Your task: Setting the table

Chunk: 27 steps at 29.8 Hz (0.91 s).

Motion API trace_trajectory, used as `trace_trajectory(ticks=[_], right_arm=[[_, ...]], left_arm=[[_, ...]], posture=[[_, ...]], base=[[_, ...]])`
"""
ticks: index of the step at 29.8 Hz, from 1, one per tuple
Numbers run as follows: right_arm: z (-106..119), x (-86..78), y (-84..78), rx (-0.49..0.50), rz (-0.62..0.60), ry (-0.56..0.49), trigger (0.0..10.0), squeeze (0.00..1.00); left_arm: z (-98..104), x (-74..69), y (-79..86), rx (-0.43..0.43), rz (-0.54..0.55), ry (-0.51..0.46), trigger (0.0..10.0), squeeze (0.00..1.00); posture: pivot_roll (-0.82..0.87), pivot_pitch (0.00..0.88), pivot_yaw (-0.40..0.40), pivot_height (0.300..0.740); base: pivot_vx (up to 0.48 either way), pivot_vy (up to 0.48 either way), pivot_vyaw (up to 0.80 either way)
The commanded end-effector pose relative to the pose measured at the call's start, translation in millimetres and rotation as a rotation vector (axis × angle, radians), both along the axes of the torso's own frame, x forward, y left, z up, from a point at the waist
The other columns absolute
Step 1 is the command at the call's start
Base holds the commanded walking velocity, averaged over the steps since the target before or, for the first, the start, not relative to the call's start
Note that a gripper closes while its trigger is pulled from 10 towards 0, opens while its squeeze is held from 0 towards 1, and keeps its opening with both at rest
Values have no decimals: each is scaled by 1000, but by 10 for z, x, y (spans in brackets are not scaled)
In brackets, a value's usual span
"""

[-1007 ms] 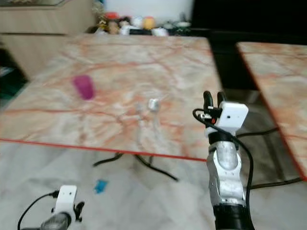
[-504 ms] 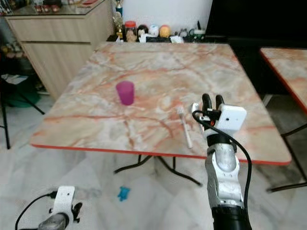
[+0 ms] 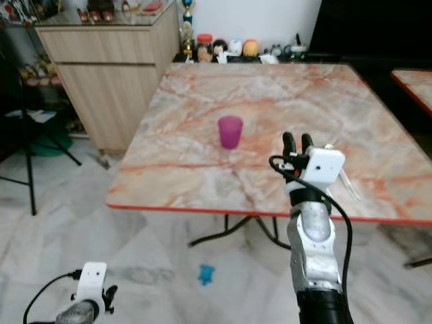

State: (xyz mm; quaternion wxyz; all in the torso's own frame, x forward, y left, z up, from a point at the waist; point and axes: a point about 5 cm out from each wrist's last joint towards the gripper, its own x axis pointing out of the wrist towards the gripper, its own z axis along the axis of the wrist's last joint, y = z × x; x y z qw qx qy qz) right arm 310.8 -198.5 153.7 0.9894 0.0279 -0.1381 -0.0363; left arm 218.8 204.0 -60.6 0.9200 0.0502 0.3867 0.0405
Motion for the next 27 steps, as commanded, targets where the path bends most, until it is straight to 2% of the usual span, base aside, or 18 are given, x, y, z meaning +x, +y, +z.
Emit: trace_trajectory(ticks=[1,27], right_arm=[[9,4,-12,11,-4,-1,10000,0],[-10,17,34,20,8,9,10000,0]], left_arm=[[9,5,34,8,3,0,10000,0],[22,22,25,3,4,-20,10000,0]], posture=[[-3,17,9,740],[4,35,9,740]], base=[[0,255,0],[0,0,0]])
